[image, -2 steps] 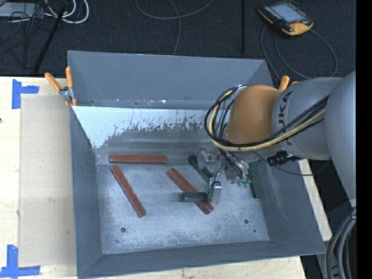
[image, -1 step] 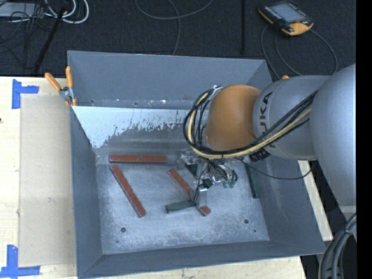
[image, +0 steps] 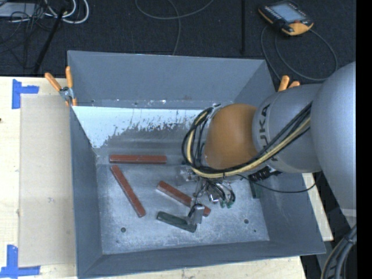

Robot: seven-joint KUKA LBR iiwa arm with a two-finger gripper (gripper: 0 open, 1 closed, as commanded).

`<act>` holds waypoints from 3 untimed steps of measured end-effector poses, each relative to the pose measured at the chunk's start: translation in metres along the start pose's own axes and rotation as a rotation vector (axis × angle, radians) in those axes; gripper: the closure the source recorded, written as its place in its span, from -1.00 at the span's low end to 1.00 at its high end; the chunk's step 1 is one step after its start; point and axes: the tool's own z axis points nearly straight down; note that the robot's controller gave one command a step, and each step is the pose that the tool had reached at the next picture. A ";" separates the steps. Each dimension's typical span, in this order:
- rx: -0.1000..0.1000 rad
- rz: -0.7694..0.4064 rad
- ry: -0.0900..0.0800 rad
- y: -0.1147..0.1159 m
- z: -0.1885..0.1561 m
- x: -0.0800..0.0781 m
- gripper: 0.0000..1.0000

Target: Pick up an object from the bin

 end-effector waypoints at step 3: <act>0.002 0.270 -0.004 -0.027 -0.150 -0.021 1.00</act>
Offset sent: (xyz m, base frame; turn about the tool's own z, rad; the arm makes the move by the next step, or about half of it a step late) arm 0.0000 0.0000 0.0000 0.0000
